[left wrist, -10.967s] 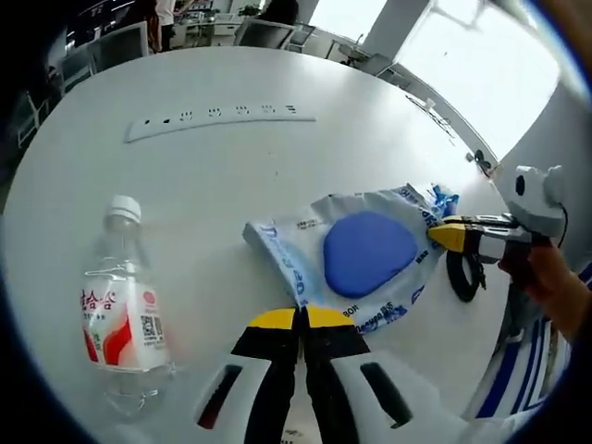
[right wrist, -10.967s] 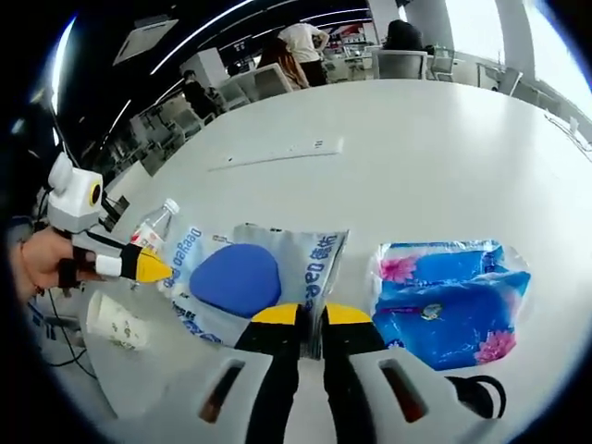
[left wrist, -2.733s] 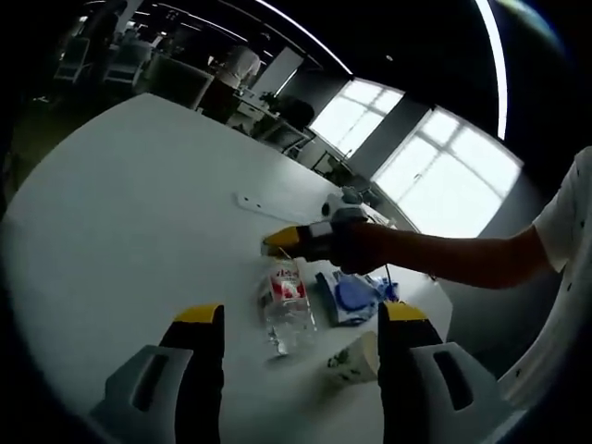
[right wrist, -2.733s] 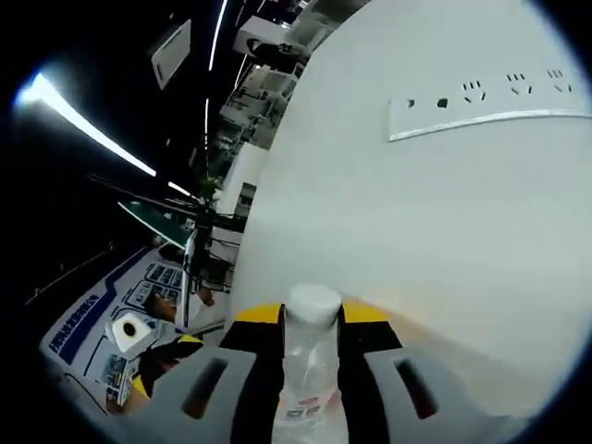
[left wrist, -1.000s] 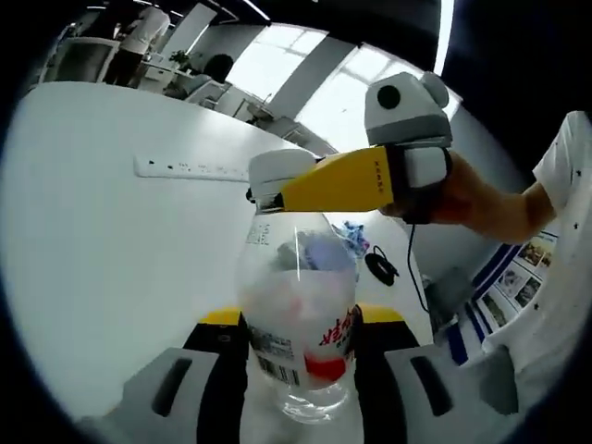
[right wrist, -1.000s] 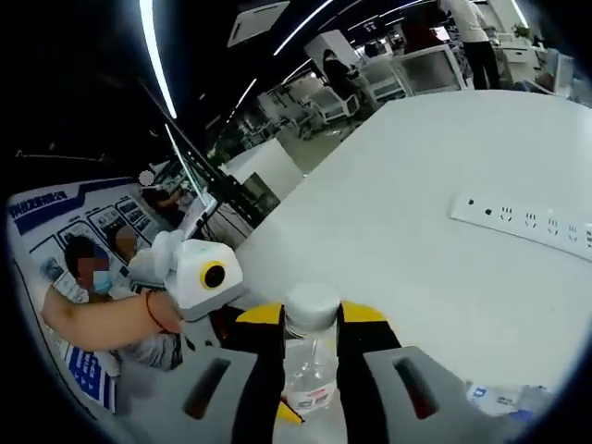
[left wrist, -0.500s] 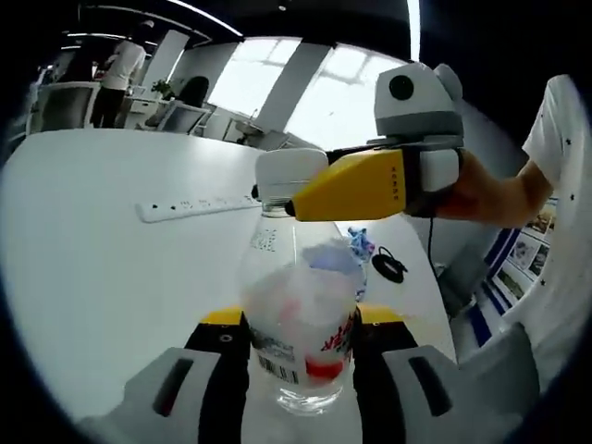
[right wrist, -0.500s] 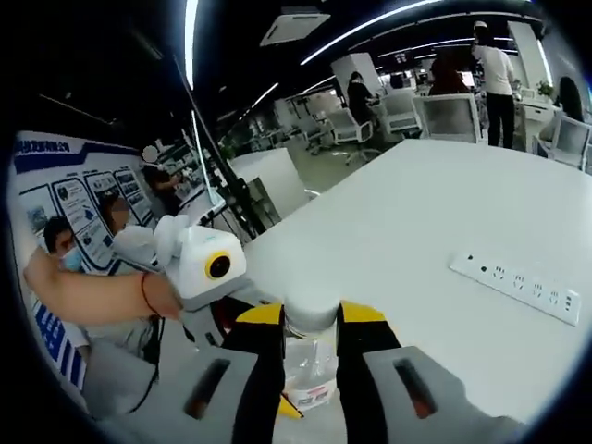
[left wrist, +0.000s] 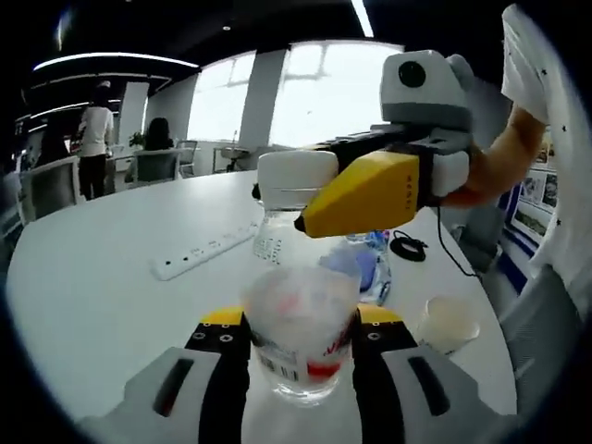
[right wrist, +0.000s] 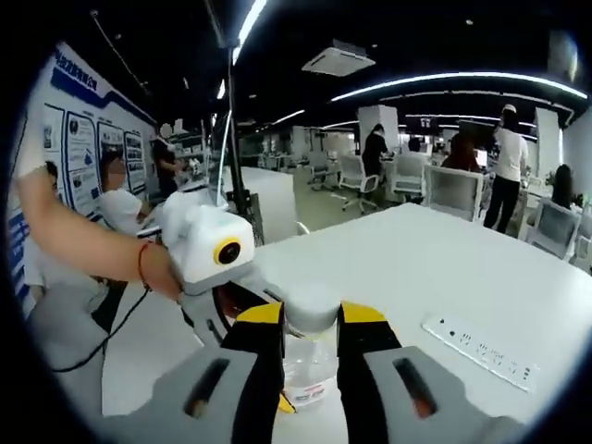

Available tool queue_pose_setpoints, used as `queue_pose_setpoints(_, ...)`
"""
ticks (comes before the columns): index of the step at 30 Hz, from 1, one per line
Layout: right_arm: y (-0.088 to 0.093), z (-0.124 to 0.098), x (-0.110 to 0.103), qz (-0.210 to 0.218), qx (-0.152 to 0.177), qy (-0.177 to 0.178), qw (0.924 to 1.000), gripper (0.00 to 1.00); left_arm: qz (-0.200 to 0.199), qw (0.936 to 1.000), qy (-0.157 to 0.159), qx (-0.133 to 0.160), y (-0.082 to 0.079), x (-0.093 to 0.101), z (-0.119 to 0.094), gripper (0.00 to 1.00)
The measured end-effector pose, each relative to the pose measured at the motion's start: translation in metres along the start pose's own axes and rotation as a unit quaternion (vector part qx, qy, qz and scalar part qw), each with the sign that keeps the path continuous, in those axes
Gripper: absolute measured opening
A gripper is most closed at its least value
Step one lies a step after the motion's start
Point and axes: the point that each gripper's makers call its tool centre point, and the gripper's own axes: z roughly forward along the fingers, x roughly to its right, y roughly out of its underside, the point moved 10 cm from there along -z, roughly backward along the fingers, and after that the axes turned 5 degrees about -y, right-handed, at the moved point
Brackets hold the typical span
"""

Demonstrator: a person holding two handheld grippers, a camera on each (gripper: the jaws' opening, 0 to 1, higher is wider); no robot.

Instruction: Arrange the tabletop items into an orderly group along one side of the table until the central work area is clear of visible clutter.

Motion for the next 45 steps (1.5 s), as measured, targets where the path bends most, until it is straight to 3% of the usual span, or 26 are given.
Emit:
queue_pose_setpoints(6,0.005,0.002,-0.01,-0.047,-0.006,0.016,0.9987,0.19,0.011,0.9999,0.005,0.002,0.003,0.002,0.002,0.42)
queue_pose_setpoints(25,0.017,-0.006,-0.02,-0.068,-0.027,0.028,0.9969,0.19,0.041,0.9986,0.028,-0.014,0.009,0.012,0.006,0.41)
queue_pose_setpoints(45,0.02,-0.019,-0.022,-0.058,-0.041,0.033,0.9969,0.2,0.06,0.9976,0.031,-0.019,0.006,0.021,0.006,0.42)
